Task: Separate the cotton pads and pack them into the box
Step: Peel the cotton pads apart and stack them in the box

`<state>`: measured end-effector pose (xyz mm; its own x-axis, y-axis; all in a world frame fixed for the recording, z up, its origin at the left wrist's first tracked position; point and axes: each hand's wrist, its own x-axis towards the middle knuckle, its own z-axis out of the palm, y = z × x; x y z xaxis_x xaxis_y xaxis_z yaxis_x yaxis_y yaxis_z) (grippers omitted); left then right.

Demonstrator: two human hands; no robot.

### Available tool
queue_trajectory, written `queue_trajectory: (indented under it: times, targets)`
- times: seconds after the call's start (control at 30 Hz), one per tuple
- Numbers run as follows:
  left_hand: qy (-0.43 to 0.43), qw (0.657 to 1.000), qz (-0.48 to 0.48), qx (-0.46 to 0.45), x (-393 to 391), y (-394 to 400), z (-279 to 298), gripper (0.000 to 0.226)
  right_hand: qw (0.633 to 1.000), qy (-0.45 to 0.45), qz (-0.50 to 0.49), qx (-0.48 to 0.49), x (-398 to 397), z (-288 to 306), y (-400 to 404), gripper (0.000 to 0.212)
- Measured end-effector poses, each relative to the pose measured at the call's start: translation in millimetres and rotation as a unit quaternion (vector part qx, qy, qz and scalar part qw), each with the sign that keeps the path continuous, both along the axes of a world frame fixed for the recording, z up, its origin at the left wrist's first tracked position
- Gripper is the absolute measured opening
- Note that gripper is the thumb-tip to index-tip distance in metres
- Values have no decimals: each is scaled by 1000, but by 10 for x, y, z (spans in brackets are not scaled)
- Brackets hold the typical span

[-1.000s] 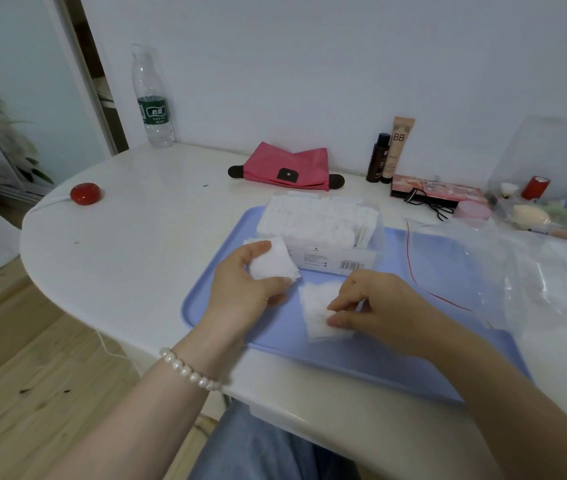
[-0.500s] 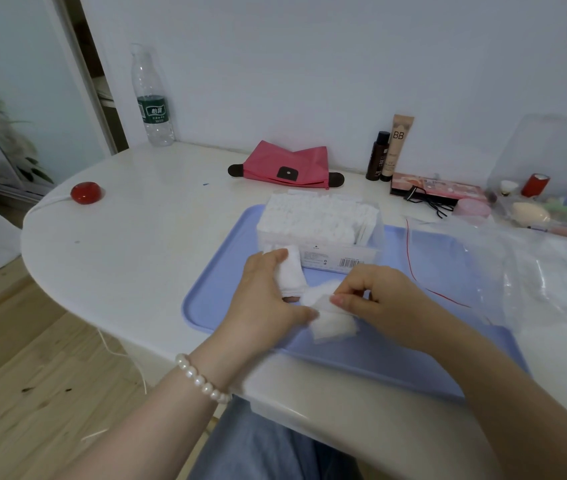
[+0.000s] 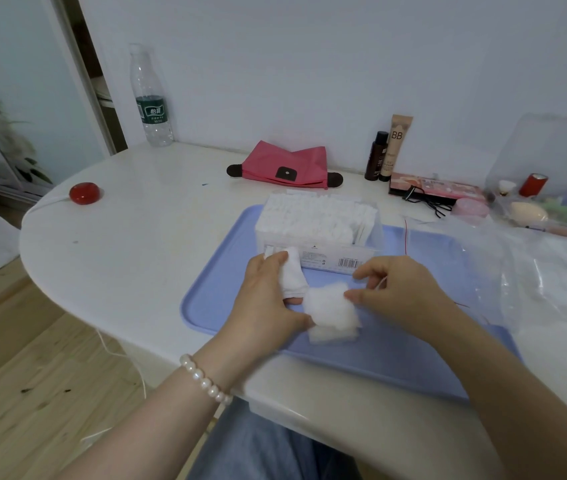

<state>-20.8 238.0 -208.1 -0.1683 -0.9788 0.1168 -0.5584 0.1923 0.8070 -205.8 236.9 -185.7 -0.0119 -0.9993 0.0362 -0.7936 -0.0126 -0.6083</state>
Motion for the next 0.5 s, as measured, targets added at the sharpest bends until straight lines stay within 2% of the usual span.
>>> queue_trajectory:
  times: [0.07,0.1,0.2,0.4,0.5]
  targets:
    - [4,1000,0,0,-5,20,-3,94,997,52,12,60,8,-82,-7,48]
    - [4,1000,1,-1,-7,32,-1,93,995,60,32,72,34,-96,-1,51]
    - [8,1000,1,-13,-16,53,-3,90,992,45,83,79,106,-100,19,38]
    - [31,1000,1,-7,9,9,-1,90,992,-75,65,83,157,-75,63,41]
    - [166,985,38,18,76,-57,53,61,976,-211,18,57,102,3,57,37]
